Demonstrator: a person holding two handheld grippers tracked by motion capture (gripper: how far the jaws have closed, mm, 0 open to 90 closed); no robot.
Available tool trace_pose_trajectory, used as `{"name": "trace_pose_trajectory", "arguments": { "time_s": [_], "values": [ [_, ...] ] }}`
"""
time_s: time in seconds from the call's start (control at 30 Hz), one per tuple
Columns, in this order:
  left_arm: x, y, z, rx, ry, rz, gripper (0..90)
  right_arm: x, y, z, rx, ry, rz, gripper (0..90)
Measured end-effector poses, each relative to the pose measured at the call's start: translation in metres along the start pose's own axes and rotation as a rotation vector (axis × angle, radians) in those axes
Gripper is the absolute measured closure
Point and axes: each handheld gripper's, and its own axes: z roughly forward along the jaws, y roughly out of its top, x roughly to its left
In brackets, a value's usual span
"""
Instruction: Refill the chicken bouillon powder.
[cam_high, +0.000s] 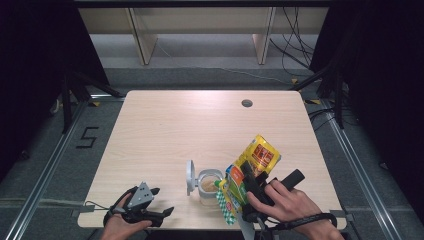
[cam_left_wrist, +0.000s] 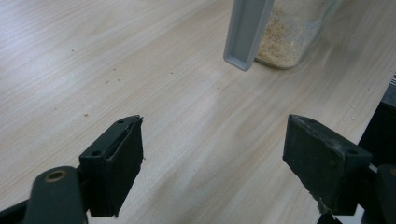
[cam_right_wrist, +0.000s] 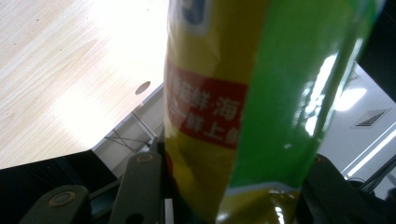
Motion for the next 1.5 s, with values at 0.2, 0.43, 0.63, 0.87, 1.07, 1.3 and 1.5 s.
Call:
{"name": "trace_pose_trajectory", "arguments": {
  "time_s": [0.2, 0.43, 0.63, 0.87, 1.07, 1.3, 1.5],
  "values": [
    [0.0010, 0.0006, -0.0009, 0.013, 0.003, 0.012, 19.4, 0.0008, -0.0003, -0.0003, -0.002, 0.002, 0.005, 61.2],
    [0.0019, 0.0013, -0.0008, 0.011, -0.007, 0.009, 19.4, 0.0004, -0.0007, -0.0008, -0.001, 0.000, 0.011, 61.3],
    [0.0030, 0.0020, -0.0013, 0.012, -0.002, 0.041, 19.4, 0.0002, -0.0016, -0.0013, -0.001, -0.001, 0.007, 61.4],
    [0.0002, 0.0002, -0.0003, 0.004, 0.005, 0.003, 19.4, 0.0012, -0.0027, -0.0020, -0.001, 0.000, 0.023, 61.5],
    [-0.0002, -0.0001, 0.0001, -0.001, 0.004, -0.001, 19.4, 0.0008, -0.0041, -0.0030, 0.004, 0.002, 0.013, 61.6],
    [0.0030, 0.0013, -0.0011, 0.015, 0.005, 0.046, 19.4, 0.0014, -0.0051, -0.0032, 0.004, 0.003, 0.011, 61.6],
    [0.0012, 0.0007, 0.0001, 0.004, 0.003, 0.012, 19.4, 0.0013, -0.0051, -0.0033, 0.003, 0.003, 0.016, 61.6]
  ]
}}
